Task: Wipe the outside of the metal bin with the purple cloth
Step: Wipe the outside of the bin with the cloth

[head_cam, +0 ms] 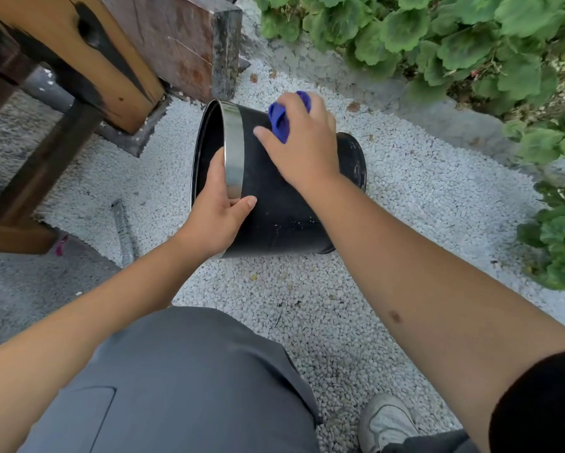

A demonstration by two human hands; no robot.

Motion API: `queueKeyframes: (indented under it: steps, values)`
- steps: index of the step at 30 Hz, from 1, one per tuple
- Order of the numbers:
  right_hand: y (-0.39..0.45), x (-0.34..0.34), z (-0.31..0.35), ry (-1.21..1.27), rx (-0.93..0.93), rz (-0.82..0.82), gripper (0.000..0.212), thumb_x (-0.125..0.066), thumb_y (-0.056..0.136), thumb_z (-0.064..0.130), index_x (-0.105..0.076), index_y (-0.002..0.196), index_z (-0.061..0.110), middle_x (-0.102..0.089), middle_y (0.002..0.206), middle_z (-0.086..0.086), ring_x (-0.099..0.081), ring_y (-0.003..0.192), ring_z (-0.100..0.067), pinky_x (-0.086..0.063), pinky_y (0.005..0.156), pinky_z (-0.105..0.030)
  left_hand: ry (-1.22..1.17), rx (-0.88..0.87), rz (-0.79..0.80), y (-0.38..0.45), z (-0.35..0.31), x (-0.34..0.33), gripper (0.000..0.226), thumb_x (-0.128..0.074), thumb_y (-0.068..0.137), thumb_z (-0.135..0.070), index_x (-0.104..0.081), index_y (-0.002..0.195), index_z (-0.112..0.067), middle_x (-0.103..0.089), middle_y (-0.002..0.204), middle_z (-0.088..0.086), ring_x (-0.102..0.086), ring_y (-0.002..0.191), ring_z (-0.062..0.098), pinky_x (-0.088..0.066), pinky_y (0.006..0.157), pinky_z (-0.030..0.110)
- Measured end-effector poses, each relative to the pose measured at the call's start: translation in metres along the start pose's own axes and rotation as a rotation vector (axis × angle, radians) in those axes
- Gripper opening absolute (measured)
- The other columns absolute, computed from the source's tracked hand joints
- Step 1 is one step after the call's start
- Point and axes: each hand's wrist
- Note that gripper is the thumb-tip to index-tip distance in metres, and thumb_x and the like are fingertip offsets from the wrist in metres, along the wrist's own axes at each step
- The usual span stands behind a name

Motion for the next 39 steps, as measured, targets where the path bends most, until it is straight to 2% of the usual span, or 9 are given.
queueKeyframes:
  steps: [4,12,17,19,22,25,27,31,39]
  values:
    - [-0.008,-0.006,-0.022,-0.058,0.011,-0.105,0.030,-0.058,0.090,0.020,-0.061,0.120,0.019,-0.053,0.125,-0.014,-0.048,0.104,-0.040,-0.044,0.088,-0.044,0.018,-0.008,0.003,-0.001,0.002,0.002,0.067,-0.050,0.097,0.009,-0.022,0.150,-0.020,-0.056,0.126,-0.033,-0.060,0.119,0.003,-0.053,0.090,0.021]
    - [0.005,0.030,-0.097,-0.197,-0.210,0.085,0.033,-0.052,0.090,0.015,-0.054,0.122,0.022,-0.048,0.125,-0.014,-0.051,0.101,-0.034,-0.038,0.079,-0.032,0.087,-0.006,0.033,0.002,-0.001,0.001,0.070,-0.053,0.096,0.004,-0.020,0.151,-0.023,-0.054,0.121,-0.041,-0.058,0.116,-0.007,-0.049,0.090,0.013]
    - [0.011,0.057,-0.097,0.315,-0.581,-0.194,0.040,-0.046,0.085,0.010,-0.056,0.120,0.028,-0.049,0.121,-0.004,-0.055,0.084,-0.012,-0.045,0.075,-0.028,0.076,-0.010,0.050,0.001,-0.005,-0.001,0.070,-0.051,0.096,0.007,-0.018,0.153,-0.018,-0.054,0.120,-0.042,-0.058,0.117,-0.006,-0.051,0.094,0.019]
    - [0.009,0.061,-0.085,0.614,-0.714,-0.247,0.047,-0.040,0.084,0.005,-0.056,0.120,0.030,-0.060,0.106,0.002,-0.063,0.067,-0.011,-0.051,0.060,-0.028,0.069,-0.016,0.041,0.000,-0.002,0.000,0.069,-0.051,0.096,0.009,-0.019,0.151,-0.018,-0.054,0.118,-0.044,-0.058,0.115,-0.009,-0.050,0.092,0.016]
    - [0.003,0.052,-0.042,0.856,-0.592,-0.158,0.038,-0.049,0.086,0.005,-0.061,0.118,0.022,-0.071,0.081,0.009,-0.064,0.053,-0.004,-0.051,0.047,-0.022,0.071,-0.009,0.023,0.000,0.000,0.000,0.070,-0.051,0.096,0.009,-0.019,0.152,-0.018,-0.055,0.119,-0.042,-0.058,0.115,-0.007,-0.052,0.093,0.020]
    - [-0.003,0.027,0.013,0.777,-0.385,-0.117,0.035,-0.074,0.076,0.038,-0.062,0.108,0.028,-0.048,0.125,0.000,-0.057,0.099,-0.005,-0.044,0.090,-0.013,0.015,0.002,0.014,0.003,0.001,-0.001,0.070,-0.051,0.095,0.010,-0.019,0.151,-0.018,-0.058,0.130,-0.015,-0.062,0.115,0.008,-0.055,0.094,0.033]
    - [-0.016,0.009,0.038,0.602,-0.192,-0.089,0.048,-0.082,0.066,0.038,-0.059,0.107,0.031,-0.031,0.128,0.001,-0.044,0.102,-0.005,-0.031,0.087,0.002,0.002,-0.006,0.017,0.005,0.001,-0.002,0.074,-0.052,0.094,0.010,-0.016,0.152,-0.019,-0.051,0.140,0.003,-0.059,0.115,0.016,-0.055,0.090,0.033]
    - [-0.032,-0.007,0.034,0.317,-0.046,-0.088,0.047,-0.071,0.076,0.028,-0.054,0.121,0.027,-0.052,0.116,-0.001,-0.049,0.101,-0.020,-0.045,0.089,-0.037,0.012,-0.038,0.020,0.002,0.005,0.001,0.075,-0.052,0.094,0.012,-0.014,0.153,-0.013,-0.046,0.147,0.010,-0.055,0.125,0.018,-0.053,0.088,0.025]
    - [-0.030,0.000,-0.050,0.171,-0.357,-0.181,0.046,-0.062,0.080,0.027,-0.055,0.125,0.023,-0.061,0.107,-0.010,-0.050,0.101,-0.032,-0.044,0.090,-0.044,-0.022,0.034,-0.037,-0.002,0.007,0.006,0.072,-0.052,0.095,0.009,-0.020,0.147,-0.030,-0.055,0.128,-0.025,-0.060,0.117,0.001,-0.051,0.092,0.020]
Point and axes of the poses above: each hand's wrist, its own y-axis towards the middle knuckle, its own x-axis out of the back of the hand, z = x × y
